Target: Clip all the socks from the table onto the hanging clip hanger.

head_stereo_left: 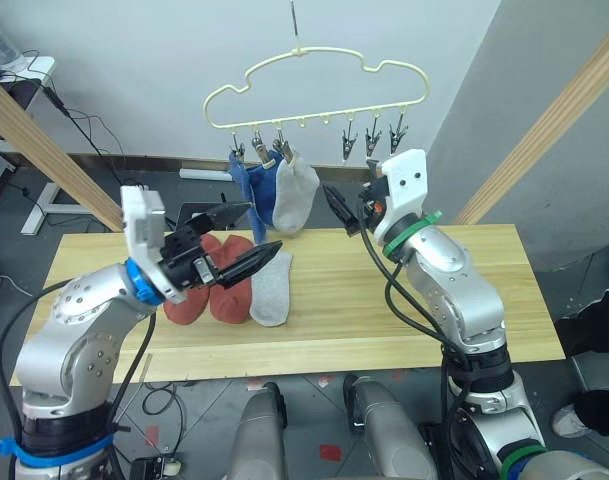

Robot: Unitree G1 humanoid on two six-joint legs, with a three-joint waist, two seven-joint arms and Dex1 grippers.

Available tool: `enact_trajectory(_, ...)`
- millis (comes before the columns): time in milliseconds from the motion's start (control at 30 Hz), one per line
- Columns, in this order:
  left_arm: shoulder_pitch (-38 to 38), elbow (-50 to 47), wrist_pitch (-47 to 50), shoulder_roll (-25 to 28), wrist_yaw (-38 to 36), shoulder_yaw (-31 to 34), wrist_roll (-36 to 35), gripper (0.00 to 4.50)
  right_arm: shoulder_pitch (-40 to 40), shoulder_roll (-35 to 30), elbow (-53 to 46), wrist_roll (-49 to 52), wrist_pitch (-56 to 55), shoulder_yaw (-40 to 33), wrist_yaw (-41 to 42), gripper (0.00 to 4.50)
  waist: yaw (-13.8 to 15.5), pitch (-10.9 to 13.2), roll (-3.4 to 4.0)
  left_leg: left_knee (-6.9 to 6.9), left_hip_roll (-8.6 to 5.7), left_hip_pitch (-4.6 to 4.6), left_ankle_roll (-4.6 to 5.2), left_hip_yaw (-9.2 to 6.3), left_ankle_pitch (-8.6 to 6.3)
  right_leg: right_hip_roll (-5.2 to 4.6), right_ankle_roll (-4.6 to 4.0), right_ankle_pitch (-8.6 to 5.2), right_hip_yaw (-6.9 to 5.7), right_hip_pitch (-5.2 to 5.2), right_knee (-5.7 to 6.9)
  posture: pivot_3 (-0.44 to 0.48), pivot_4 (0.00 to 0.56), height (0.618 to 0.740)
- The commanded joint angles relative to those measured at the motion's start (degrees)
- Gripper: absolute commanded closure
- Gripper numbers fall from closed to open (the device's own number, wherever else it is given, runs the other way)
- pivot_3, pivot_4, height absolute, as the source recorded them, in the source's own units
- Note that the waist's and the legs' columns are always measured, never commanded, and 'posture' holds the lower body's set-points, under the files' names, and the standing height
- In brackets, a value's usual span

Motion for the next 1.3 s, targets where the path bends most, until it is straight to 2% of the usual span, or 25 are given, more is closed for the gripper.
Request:
enact_trajectory(33,2.30,-2.56,-6.30,0.17,-3.05,1.26,0.71,0.00,-2.23,1.03,0.55,-1.55,-4.17,0.03,-1.24,0.02,0.07,0.00,0.00,0.00,-0.01,0.00,0.00,0.01,0.00,0.00,0.00,0.00,0.02,0.00,0.01,0.000,0.307,0.740)
enact_trajectory(267,4.81,-2.49,-9.83,-0.58,-0.78,2.22,0.74,0.00,-8.24,4.06,10.28,-3.01,-9.50,-0.86,-3.58,0.02,0.60,0.00,0.00,0.01,0.00,0.01,0.01,0.03,0.00,0.00,-0.01,0.00,0.01,0.01,0.00,0.012,0.304,0.740)
enact_trajectory(500,5.99,-2.42,-10.32,-0.36,0.77,2.00,0.28,0.00,-11.07,5.54,16.09,-2.99,-10.21,-4.04,-7.00,0.02,0.92,0.00,0.00,-0.01,0.01,-0.01,0.02,0.01,-0.01,0.01,-0.06,-0.04,-0.01,0.00,-0.01,0.022,0.311,0.740)
enact_trajectory(1300,4.93,0.28,-12.13,-0.11,1.06,-0.03,1.88,0.00,-14.59,8.06,20.79,-1.12,-10.45,-7.25,-7.54,0.02,0.90,0.00,0.01,-0.03,0.03,0.00,0.03,0.00,-0.01,0.02,-0.09,-0.05,-0.03,0.00,0.00,0.011,0.316,0.740)
